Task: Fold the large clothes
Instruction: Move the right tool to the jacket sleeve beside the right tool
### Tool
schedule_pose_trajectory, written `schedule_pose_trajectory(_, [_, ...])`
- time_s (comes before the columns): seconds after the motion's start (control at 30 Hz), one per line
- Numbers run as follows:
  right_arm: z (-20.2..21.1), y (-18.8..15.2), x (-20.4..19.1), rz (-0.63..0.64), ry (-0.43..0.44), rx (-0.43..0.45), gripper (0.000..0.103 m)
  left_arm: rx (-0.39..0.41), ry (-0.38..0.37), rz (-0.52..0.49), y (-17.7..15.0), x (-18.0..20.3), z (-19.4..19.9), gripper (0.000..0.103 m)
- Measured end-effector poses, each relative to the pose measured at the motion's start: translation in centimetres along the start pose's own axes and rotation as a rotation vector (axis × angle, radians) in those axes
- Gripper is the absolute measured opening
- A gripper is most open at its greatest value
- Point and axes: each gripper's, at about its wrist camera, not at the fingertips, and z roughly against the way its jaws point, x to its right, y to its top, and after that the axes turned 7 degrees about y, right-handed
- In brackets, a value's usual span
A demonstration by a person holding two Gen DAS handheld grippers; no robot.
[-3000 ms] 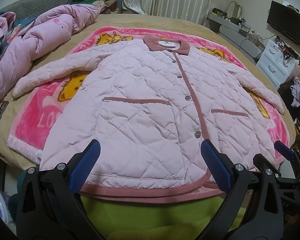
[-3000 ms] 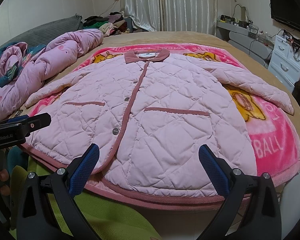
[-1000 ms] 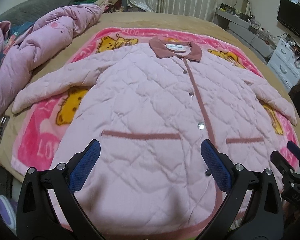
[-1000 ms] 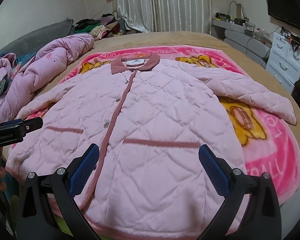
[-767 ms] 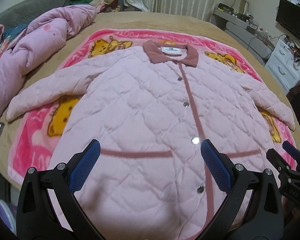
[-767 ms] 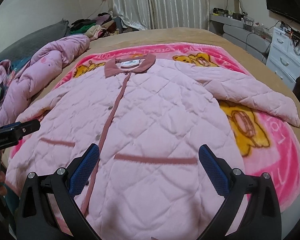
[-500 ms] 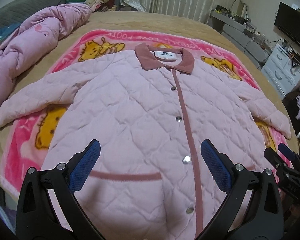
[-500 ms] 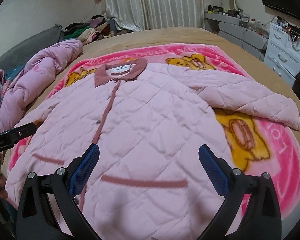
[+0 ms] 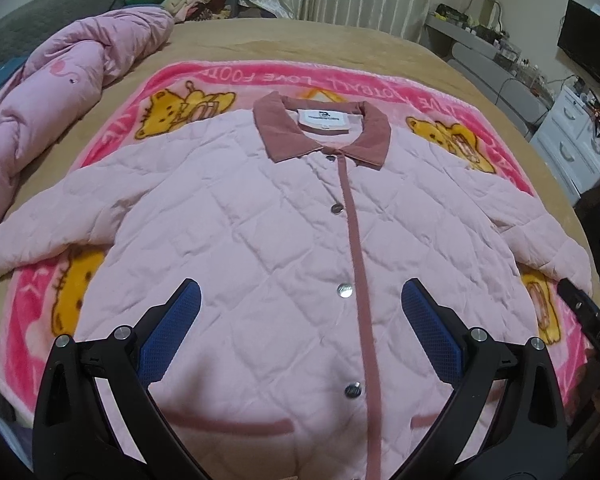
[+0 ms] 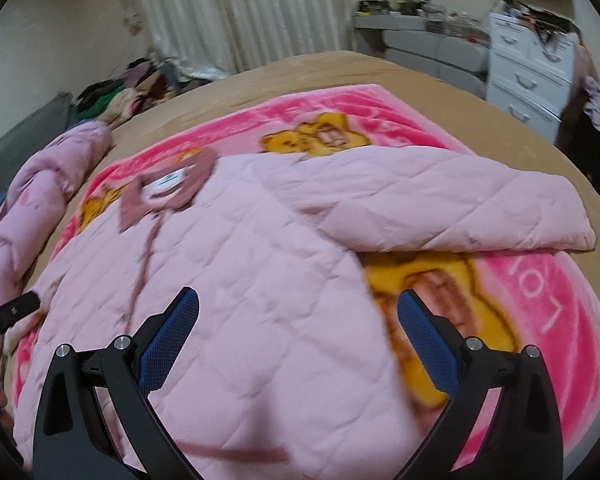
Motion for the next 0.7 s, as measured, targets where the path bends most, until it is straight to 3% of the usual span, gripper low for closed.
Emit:
schedule_pose_trajectory(0.27, [-2.0, 2.1, 7.5, -0.129, -0.122, 0.015, 0.099, -0.042, 0.005, -0.023, 1.2, 1.9, -2.9, 0.094])
schedule_pose_trajectory(0.7, [-5.0, 3.2, 22.7, -0.479, -0.321, 0.014, 0.099, -0.082, 0.009, -0.043, 2.7, 3.6, -6.3, 0.094])
